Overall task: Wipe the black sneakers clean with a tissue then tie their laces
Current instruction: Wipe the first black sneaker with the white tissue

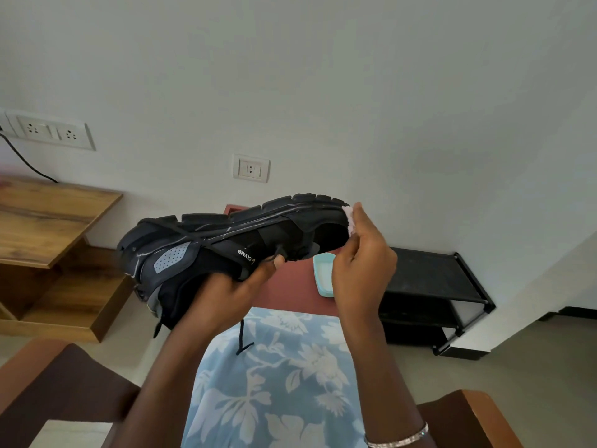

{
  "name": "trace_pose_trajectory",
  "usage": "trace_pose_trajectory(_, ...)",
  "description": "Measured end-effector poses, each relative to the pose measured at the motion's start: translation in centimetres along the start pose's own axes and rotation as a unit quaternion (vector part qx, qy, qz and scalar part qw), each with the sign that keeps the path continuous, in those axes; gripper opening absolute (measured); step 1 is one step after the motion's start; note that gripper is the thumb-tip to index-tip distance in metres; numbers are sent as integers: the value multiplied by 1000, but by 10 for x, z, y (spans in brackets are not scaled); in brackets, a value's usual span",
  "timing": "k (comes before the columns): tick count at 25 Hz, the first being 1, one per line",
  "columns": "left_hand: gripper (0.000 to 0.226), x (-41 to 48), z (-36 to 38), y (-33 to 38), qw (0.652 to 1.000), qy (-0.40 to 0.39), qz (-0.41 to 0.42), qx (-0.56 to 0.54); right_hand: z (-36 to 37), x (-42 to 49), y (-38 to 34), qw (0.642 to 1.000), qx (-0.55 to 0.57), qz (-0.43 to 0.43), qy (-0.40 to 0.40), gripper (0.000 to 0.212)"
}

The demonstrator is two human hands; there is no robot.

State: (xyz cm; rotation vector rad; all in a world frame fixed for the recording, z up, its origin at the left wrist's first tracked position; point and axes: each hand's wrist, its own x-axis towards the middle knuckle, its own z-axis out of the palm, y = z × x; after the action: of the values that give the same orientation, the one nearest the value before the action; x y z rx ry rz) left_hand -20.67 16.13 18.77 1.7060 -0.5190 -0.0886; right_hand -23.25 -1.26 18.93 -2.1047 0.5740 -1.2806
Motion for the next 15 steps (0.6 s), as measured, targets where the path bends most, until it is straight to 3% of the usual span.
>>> trace_pose_trajectory(8,8,-3,7,-18,1000,-3,-2,20,18,-46,-35,983,-36,-175,-30,49)
trace_pose_trajectory(10,16,-2,3,-18,1000,12,18,23,14,-32,-16,988,-26,-154,-10,49)
trace_pose_trajectory(15,26,-1,-1,-13,999,20,47,13,2,-8,11,999,14,0,36,46)
